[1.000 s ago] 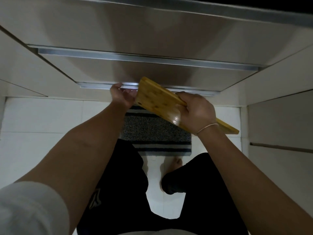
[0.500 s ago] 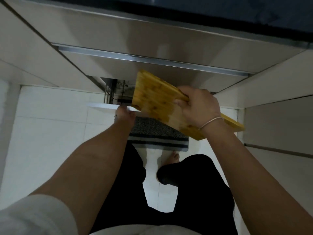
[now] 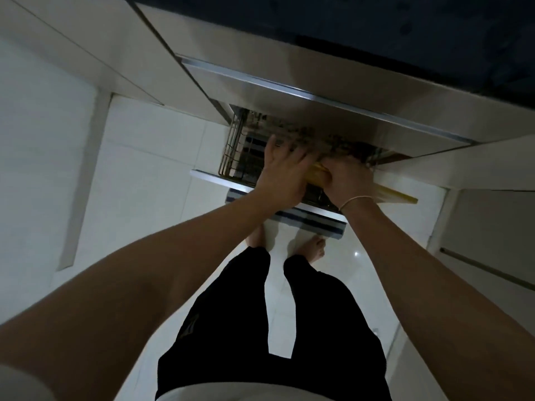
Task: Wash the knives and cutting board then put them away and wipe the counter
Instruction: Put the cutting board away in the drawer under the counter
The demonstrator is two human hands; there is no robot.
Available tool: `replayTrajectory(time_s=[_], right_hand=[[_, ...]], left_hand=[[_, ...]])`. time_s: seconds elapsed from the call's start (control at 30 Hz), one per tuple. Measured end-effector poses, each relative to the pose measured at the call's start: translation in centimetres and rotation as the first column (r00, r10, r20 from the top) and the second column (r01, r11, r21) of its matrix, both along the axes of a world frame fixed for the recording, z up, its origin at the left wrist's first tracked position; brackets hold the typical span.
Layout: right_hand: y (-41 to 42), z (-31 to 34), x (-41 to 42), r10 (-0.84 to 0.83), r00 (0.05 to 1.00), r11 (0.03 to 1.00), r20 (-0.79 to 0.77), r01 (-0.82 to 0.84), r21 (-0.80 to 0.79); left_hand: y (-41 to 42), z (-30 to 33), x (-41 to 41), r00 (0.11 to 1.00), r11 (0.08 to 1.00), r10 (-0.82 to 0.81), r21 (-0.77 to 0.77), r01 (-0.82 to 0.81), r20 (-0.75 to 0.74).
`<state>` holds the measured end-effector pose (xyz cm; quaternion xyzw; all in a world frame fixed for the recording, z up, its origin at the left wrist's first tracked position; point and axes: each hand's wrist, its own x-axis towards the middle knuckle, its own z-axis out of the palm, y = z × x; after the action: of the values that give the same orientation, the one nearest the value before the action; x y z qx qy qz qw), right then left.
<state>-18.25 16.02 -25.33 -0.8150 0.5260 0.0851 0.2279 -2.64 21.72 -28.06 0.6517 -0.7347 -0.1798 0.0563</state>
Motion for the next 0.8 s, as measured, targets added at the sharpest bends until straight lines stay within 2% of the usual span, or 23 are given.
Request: replayTrajectory(time_s=[0.1,0.27,0.4,0.47,0.57,0.8], right_hand=[[0.5,-2.8,0.6,0.031,0.999,0.999,-0.017,-0.03,0.036],[2.2,-8.2,0.1,0.071,0.997,0.994,0.02,-0.072,0.084],[3.9,-10.7,-1.8,-0.022,1.0,0.999,0.013,0.021,0.025],[5.1,-11.8,-2.7,-0.093,0.995,0.996,-0.024,0.092,-0.017],[5.8,-13.5,-3.9,-0.179,0.983,0.984,-0.024,0.18,0.014],[4.7,-15.3,-4.6,-0.196,0.98,0.979,0.023,0.197,-0.06]], left_hand=[[0.0,-3.4,0.1,0.998,0.997,0.049,0.055,-0.052,0.05],[1.2,-8.4,0.7,0.991,0.992,0.123,0.014,-0.122,-0.06],[1.7,-12.0,-0.5,0.973,0.976,0.208,-0.037,-0.212,-0.102],[1.3,-13.1,-1.3,0.967,0.971,0.235,-0.016,-0.237,-0.097],[0.2,-14.4,-2.4,0.969,0.973,0.231,0.037,-0.229,-0.084],[-1.9,-16.3,-2.2,0.978,0.98,0.2,0.021,-0.199,-0.064]])
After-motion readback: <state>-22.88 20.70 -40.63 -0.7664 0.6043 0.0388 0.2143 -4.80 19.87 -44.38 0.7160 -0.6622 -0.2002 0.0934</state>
